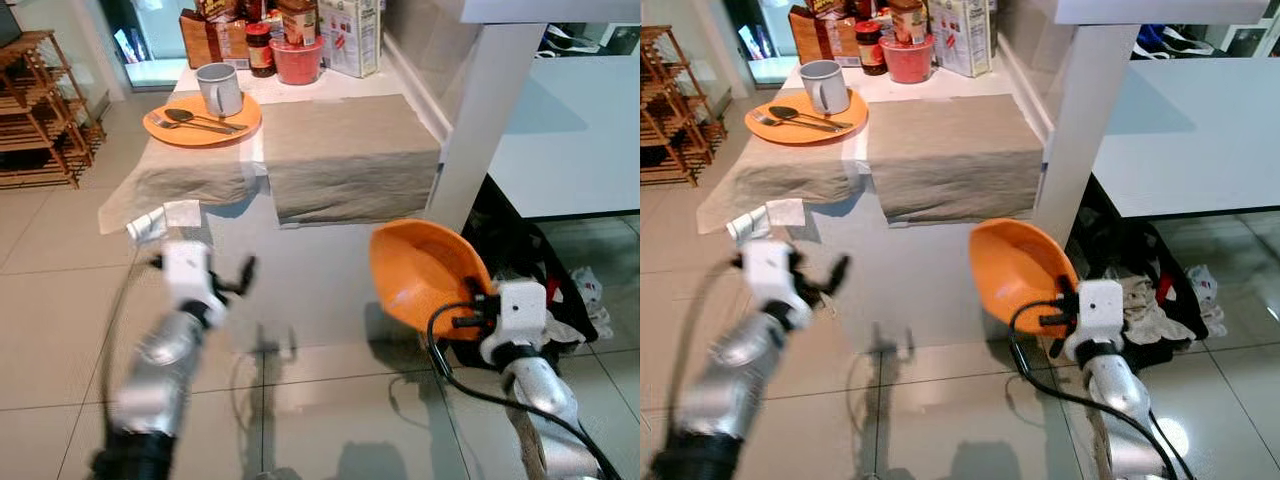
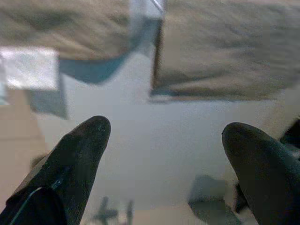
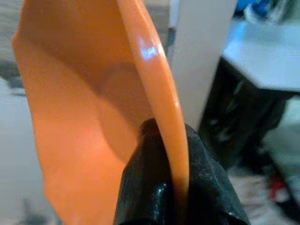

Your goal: Setting the table

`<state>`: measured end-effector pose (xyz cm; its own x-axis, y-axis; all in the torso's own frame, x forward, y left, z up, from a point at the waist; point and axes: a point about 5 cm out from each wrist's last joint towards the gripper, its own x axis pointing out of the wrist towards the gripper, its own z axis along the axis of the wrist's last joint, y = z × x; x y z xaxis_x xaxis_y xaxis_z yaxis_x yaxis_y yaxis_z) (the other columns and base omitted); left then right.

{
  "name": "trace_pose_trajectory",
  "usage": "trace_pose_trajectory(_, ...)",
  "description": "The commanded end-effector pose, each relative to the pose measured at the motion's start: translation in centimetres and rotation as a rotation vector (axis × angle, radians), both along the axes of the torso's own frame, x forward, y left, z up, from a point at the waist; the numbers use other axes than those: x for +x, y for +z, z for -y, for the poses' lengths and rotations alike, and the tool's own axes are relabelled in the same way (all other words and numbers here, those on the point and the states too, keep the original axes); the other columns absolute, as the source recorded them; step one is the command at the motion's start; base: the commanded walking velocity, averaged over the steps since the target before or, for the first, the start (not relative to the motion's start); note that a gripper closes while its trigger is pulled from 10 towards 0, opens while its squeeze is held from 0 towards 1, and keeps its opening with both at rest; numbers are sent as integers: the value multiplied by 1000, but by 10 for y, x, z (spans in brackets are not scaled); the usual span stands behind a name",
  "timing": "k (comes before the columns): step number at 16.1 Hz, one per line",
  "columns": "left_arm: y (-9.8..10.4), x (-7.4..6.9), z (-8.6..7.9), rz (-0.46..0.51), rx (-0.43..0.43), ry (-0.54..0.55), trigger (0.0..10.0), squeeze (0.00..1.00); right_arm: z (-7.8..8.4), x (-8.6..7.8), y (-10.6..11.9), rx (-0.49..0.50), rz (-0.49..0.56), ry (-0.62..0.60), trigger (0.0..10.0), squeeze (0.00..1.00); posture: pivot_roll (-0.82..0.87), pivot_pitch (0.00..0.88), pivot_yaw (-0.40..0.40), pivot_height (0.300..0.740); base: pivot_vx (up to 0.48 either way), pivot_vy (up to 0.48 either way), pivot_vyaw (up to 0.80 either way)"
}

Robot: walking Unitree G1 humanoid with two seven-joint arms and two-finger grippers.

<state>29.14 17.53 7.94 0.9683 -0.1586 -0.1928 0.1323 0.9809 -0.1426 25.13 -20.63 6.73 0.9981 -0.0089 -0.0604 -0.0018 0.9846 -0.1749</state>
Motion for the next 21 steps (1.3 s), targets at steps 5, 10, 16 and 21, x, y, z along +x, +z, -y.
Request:
trace_pose_trajectory(5, -1, 11, 7, 39, 46, 0, 10000, 0, 17, 10, 6, -16, 69, -168, 0, 0, 5, 0, 24, 740, 0, 0, 0)
trace_pose_trajectory(10, 5, 18, 19, 68, 60, -83, 10000, 0, 16, 12, 6, 10, 88, -186, 0, 0, -6, 0, 28, 740, 0, 0, 0)
trace_pose_trajectory(16, 31, 16, 16, 187, 58, -94, 10000, 0, 2, 15, 29, -42, 175, -64, 0, 0, 8, 0, 19, 740, 0, 0, 0)
trace_pose_trajectory(21, 29, -13, 9, 151, 60, -240, 10000, 0, -5, -24, 18, -3, 93, 55, 0, 0, 3, 0, 10, 740, 0, 0, 0)
